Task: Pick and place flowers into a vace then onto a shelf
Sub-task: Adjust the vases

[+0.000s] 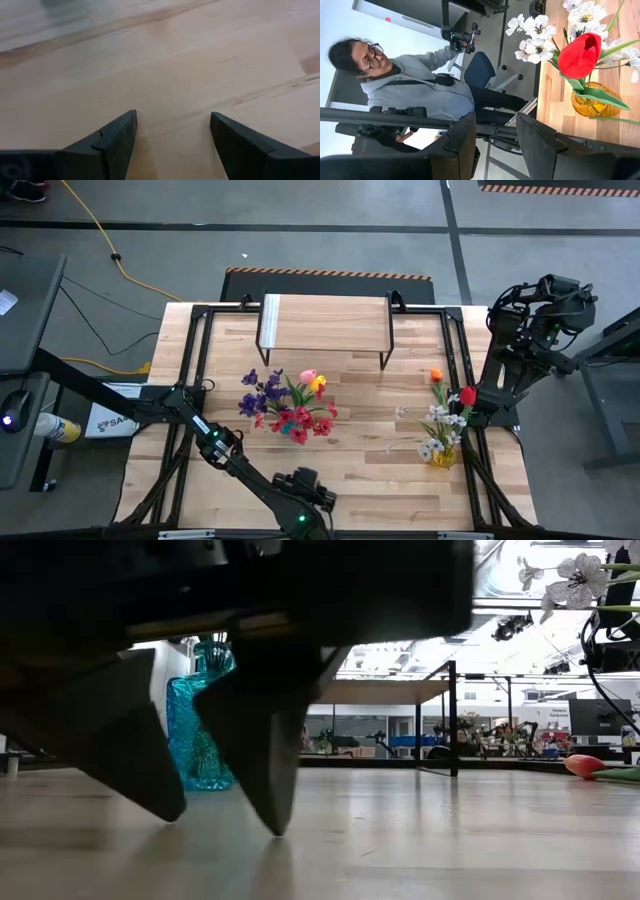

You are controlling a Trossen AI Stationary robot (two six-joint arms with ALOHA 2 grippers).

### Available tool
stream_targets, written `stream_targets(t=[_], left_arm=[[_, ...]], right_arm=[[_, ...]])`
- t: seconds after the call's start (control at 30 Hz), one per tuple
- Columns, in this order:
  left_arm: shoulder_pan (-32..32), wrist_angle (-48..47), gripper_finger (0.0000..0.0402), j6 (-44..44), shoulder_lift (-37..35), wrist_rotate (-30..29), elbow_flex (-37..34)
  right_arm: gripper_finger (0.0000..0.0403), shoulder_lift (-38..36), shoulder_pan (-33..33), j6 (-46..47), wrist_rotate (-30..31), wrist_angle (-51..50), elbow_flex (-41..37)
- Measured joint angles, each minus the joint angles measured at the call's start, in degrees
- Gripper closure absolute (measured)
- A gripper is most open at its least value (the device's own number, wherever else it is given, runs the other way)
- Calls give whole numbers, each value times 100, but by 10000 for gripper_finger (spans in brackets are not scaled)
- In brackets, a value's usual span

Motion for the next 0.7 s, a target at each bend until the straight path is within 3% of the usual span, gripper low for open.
stream_targets(t=[0.47,0.7], left_arm=[[8,443,114,1003,-4,-316,7],[10,621,113,962,-13,-336,17]], right_arm=[[269,0,-2,-9,67,2,0],[269,0,-2,-11,66,2,0]])
